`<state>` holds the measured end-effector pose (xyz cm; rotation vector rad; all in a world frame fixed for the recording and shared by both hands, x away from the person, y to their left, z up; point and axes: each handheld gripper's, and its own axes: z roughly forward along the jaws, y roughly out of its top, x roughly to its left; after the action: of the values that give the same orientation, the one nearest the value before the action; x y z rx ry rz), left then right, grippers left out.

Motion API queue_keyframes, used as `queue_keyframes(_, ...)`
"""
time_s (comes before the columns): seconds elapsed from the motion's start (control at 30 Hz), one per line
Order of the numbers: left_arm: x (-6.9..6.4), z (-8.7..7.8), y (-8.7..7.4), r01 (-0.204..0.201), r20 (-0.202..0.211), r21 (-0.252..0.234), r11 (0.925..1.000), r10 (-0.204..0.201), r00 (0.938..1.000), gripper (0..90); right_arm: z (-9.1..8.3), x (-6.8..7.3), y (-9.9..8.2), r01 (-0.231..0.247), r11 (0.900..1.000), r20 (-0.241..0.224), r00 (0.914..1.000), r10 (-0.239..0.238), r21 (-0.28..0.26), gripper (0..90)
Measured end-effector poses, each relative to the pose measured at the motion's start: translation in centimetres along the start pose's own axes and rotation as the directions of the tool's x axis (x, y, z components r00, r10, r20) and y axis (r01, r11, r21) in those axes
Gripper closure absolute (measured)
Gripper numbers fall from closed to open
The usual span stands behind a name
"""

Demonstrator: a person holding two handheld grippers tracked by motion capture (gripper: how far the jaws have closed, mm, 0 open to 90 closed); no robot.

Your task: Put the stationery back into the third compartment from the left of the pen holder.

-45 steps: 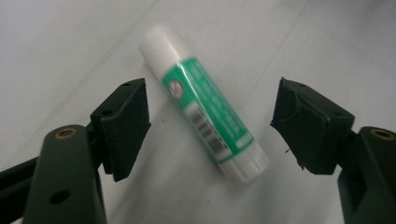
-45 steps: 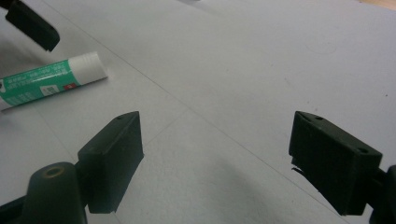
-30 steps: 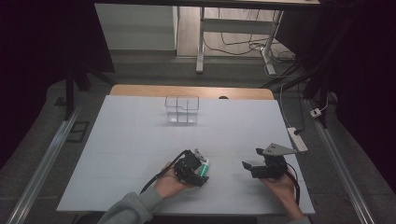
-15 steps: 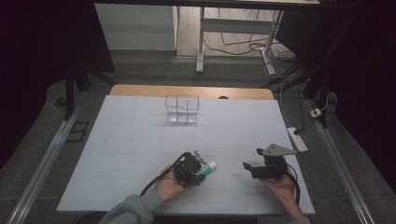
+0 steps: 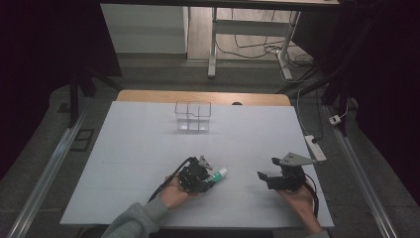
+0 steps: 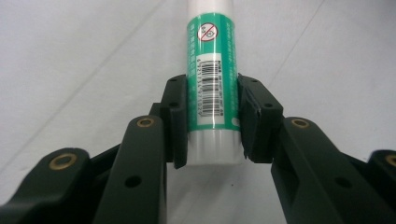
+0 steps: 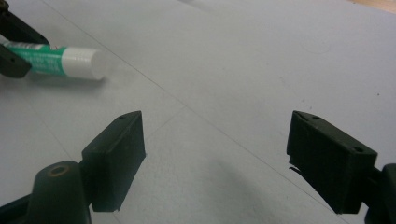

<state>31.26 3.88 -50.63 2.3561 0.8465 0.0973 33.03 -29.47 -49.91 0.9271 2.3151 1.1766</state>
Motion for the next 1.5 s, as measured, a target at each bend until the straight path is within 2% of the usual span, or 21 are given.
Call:
queue_keyframes(0.2, 1.4, -1.5, -0.3, 0.030, 0.020, -0.061, 0.9977, -0.029, 0.9994, 65.6, -0.1, -0.1, 0.0, -0.023, 0.9996, -0.017, 0.9996, 0.022, -0.015, 19.9)
queue_keyframes(0.37, 2.6, -2.9, -0.7, 0.062, 0.038, -0.123, 0.9905, -0.057, 0.9976, 65.6, 0.0, -0.1, 0.0, -0.020, 0.9997, -0.020, 0.9996, 0.020, -0.014, 19.9)
queue_keyframes(0.53, 3.7, -4.5, -1.2, 0.094, 0.061, -0.213, 0.9725, -0.083, 0.9947, 65.6, 0.0, -0.1, 0.0, -0.020, 0.9997, -0.023, 0.9995, 0.020, -0.012, 19.9)
queue_keyframes(0.67, 4.4, -5.5, -1.5, 0.116, 0.079, -0.273, 0.9550, -0.098, 0.9921, 65.6, 0.0, -0.1, 0.0, -0.024, 0.9996, -0.022, 0.9995, 0.023, -0.013, 19.9)
queue_keyframes(0.87, 5.2, -6.0, -1.9, 0.152, 0.108, -0.315, 0.9370, -0.124, 0.9864, 65.5, 0.1, -0.1, -0.1, -0.035, 0.9989, -0.054, 0.9980, 0.034, -0.031, 20.0)
queue_keyframes(1.07, 5.3, -6.4, -2.1, 0.154, 0.110, -0.349, 0.9242, -0.123, 0.9863, 65.6, 0.0, -0.1, -0.1, -0.046, 0.9980, -0.065, 0.9970, 0.043, -0.043, 20.6)
queue_keyframes(1.2, 5.4, -6.4, -2.1, 0.150, 0.109, -0.360, 0.9207, -0.119, 0.9869, 65.5, 0.0, -0.1, -0.1, -0.056, 0.9973, -0.077, 0.9957, 0.052, -0.047, 20.8)
queue_keyframes(1.27, 5.4, -6.4, -2.1, 0.146, 0.108, -0.360, 0.9214, -0.115, 0.9876, 65.6, 0.0, -0.1, -0.1, -0.070, 0.9959, -0.079, 0.9947, 0.066, -0.056, 21.6)
queue_keyframes(1.5, 5.0, -6.2, -2.0, 0.120, 0.090, -0.363, 0.9243, -0.093, 0.9916, 65.6, 0.2, 0.0, 0.0, -0.137, 0.9863, -0.139, 0.9825, 0.123, -0.092, 22.5)
